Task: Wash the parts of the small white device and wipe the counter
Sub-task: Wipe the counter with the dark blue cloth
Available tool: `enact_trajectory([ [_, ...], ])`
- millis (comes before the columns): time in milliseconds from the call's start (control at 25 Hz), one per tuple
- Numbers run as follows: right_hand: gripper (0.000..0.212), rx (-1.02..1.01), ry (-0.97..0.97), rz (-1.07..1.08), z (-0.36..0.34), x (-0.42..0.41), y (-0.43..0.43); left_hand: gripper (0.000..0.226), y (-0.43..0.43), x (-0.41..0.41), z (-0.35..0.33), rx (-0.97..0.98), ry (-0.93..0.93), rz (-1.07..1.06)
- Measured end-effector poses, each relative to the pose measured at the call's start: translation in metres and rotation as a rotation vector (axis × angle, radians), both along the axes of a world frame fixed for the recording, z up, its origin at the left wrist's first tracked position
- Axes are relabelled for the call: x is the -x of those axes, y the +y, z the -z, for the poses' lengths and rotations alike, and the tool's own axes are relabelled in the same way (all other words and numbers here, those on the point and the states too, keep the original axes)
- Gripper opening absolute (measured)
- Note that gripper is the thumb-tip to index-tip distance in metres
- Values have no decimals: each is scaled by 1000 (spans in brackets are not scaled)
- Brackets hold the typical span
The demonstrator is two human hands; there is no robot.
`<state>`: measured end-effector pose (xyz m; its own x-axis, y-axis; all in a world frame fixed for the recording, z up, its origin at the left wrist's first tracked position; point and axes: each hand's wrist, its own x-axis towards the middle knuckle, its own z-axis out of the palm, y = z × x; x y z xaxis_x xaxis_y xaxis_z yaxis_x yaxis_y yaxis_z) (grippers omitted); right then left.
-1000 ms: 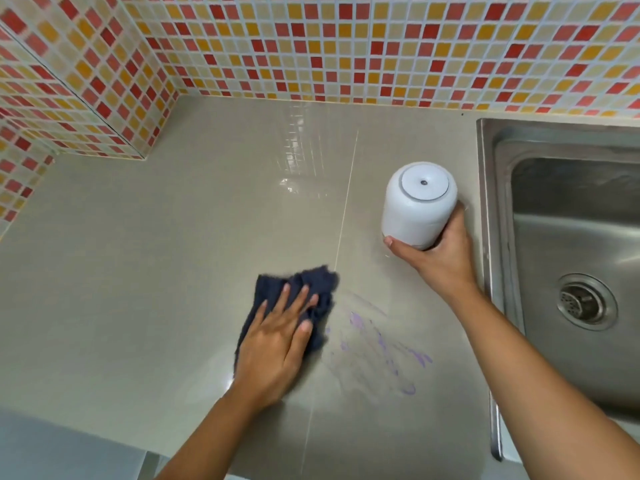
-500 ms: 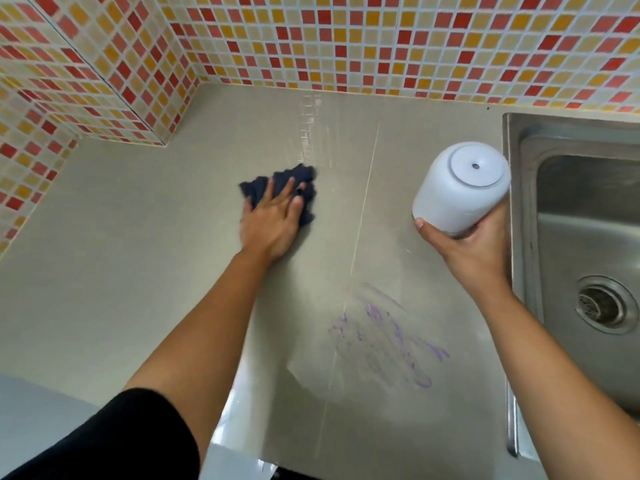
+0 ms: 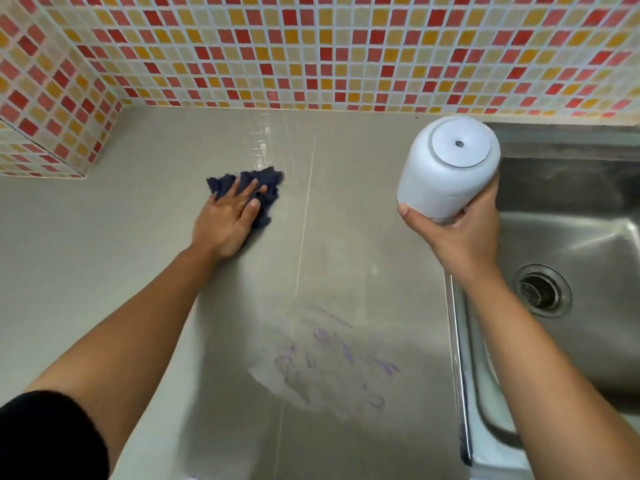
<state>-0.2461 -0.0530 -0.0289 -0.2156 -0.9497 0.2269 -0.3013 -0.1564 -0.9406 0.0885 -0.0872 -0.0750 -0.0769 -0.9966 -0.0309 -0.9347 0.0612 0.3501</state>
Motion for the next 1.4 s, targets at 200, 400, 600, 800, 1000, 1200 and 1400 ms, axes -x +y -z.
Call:
enact_trajectory([
  [200,83,-25,-30,61,3,6,5,61,-5,130,5,-51,-4,519],
  [400,84,-29,-63,67,7,12,6,41,40,27,-7,-39,184,760],
  [600,87,-39,-75,88,21,16,12,44,-73,27,-4,40,24,-12],
  [800,89,-30,-54,126,20,13,8,53,-39,146,7,65,18,641],
  [1000,90,-22,-49,116,11,23,8,40,13,32,-9,-63,185,908],
  [1200,92,-30,-52,153,12,24,5,41,-79,61,2,37,69,297],
  [1400,84,-14,-35,183,7,20,-3,54,-18,153,12,114,30,863],
])
